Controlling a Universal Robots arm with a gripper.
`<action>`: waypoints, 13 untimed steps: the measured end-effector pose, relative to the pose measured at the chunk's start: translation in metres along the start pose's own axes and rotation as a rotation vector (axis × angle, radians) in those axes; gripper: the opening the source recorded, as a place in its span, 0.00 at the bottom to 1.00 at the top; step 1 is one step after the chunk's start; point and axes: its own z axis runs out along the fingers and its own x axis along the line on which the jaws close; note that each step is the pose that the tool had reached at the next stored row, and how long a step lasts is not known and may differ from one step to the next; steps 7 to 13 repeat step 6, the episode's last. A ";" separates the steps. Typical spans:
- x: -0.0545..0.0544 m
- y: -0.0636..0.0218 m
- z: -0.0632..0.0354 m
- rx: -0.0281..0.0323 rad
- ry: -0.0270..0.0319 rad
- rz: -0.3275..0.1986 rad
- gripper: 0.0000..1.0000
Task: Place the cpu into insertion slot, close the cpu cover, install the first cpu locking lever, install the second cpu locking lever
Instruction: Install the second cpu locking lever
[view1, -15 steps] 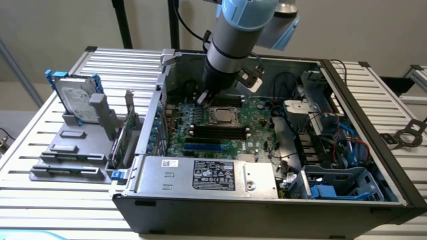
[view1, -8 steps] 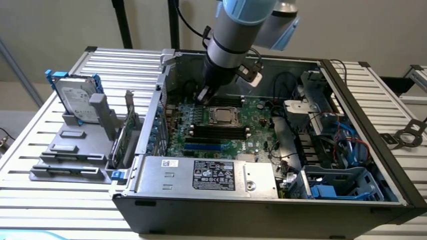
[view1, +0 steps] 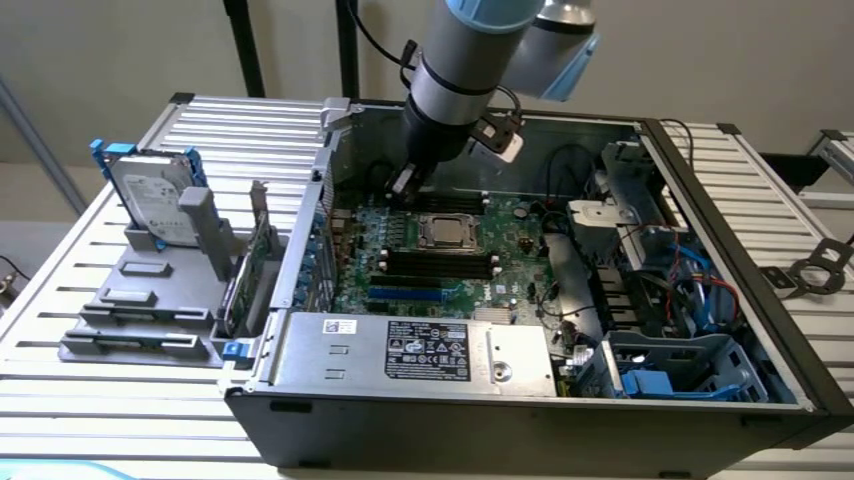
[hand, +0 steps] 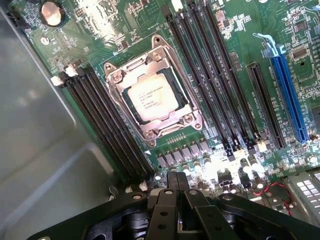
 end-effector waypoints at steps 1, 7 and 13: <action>0.000 0.0000 0.0000 0.0000 -0.0001 0.000 0.11; 0.000 0.0000 -0.0001 -0.0001 -0.0003 0.000 0.11; 0.000 0.0000 -0.0001 -0.0001 -0.0003 0.000 0.11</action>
